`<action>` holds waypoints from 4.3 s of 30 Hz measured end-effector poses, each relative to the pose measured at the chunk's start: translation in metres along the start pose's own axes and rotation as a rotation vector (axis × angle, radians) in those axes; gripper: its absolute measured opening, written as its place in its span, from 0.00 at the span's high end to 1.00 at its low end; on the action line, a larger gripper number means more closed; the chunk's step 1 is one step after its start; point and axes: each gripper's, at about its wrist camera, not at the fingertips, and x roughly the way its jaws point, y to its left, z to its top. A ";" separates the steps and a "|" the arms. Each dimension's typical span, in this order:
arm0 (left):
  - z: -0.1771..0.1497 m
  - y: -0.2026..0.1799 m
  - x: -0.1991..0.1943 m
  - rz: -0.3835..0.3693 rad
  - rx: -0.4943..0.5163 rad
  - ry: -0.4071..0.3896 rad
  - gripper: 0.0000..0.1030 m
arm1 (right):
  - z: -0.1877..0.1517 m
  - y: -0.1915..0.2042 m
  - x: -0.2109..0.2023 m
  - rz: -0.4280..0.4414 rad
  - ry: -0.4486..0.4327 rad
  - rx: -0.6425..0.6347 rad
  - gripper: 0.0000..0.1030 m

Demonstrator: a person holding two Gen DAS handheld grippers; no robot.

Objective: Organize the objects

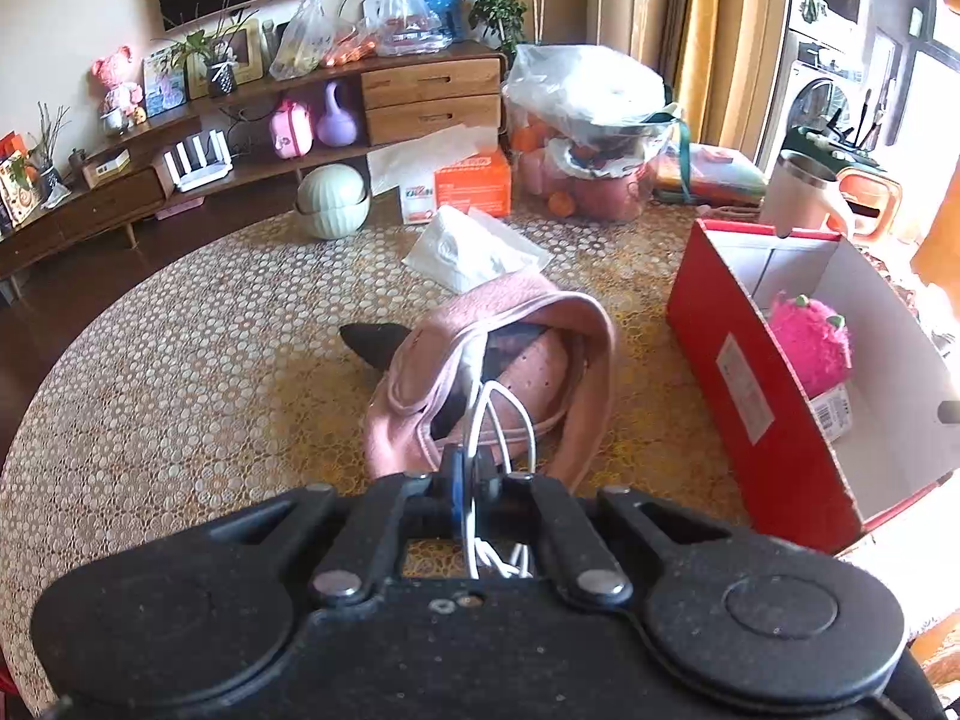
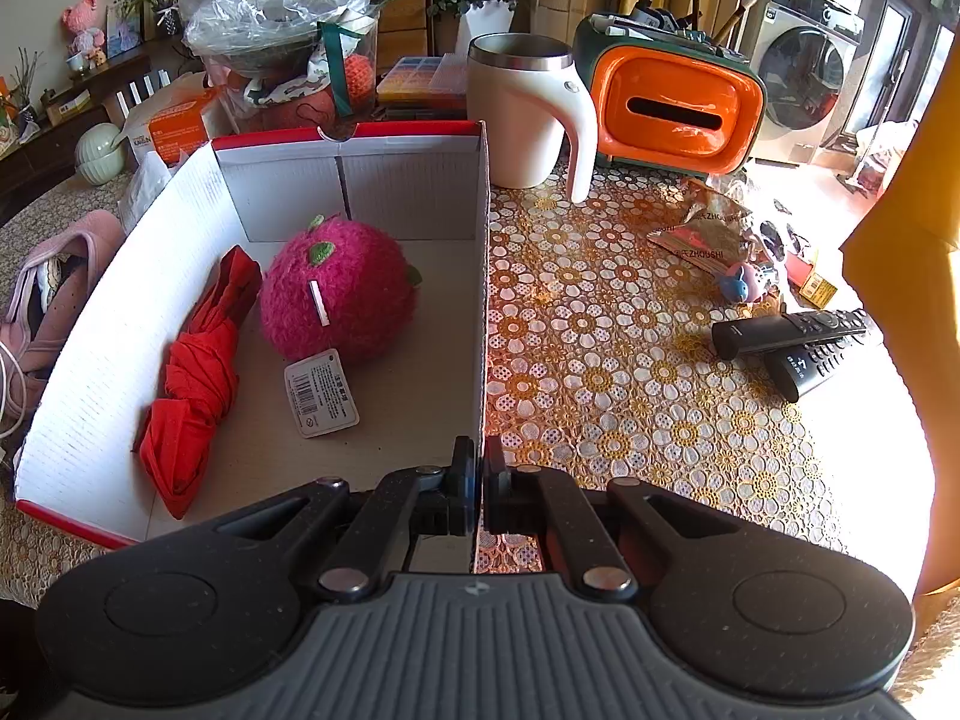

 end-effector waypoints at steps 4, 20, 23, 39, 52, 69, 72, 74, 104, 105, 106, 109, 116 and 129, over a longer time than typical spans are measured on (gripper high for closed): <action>0.014 -0.015 -0.014 -0.039 0.032 -0.039 0.98 | 0.000 0.000 0.000 -0.001 0.000 -0.001 0.99; 0.069 -0.121 -0.056 -0.274 0.248 -0.184 0.98 | 0.003 0.002 -0.001 -0.004 0.000 -0.005 0.99; 0.071 -0.147 -0.051 -0.324 0.288 -0.177 0.98 | 0.003 0.002 -0.002 -0.004 0.000 -0.006 0.99; 0.051 -0.244 0.024 -0.436 0.378 -0.029 0.98 | 0.005 0.006 -0.001 0.004 -0.001 -0.006 0.99; 0.056 -0.253 0.077 -0.435 0.364 0.034 0.98 | 0.004 0.005 -0.001 0.013 0.001 -0.002 0.98; 0.049 -0.234 0.114 -0.280 0.374 0.112 0.85 | 0.003 0.005 0.000 0.013 -0.001 -0.002 0.98; 0.049 -0.233 0.114 -0.270 0.371 0.114 0.76 | 0.003 0.005 0.000 0.013 -0.002 -0.002 0.98; 0.050 -0.232 0.112 -0.274 0.363 0.111 0.58 | 0.003 0.005 0.000 0.014 -0.001 -0.001 0.98; 0.049 -0.147 0.017 -0.243 0.266 -0.078 0.01 | 0.002 0.003 -0.001 0.011 -0.002 -0.003 0.99; 0.049 -0.141 0.013 -0.233 0.257 -0.087 0.01 | 0.002 0.003 -0.001 0.011 -0.002 -0.002 0.99; 0.049 -0.135 0.010 -0.225 0.246 -0.091 0.01 | 0.002 0.003 -0.001 0.011 -0.002 -0.003 0.99; 0.049 -0.113 0.003 -0.196 0.208 -0.104 0.00 | 0.002 0.003 -0.001 0.010 -0.002 -0.004 0.99; 0.037 -0.067 -0.004 -0.134 0.117 -0.112 0.00 | 0.002 0.003 -0.001 0.012 0.000 -0.004 0.99; -0.013 -0.036 0.020 -0.085 0.040 -0.073 0.00 | 0.001 0.001 -0.001 0.009 0.000 -0.009 0.99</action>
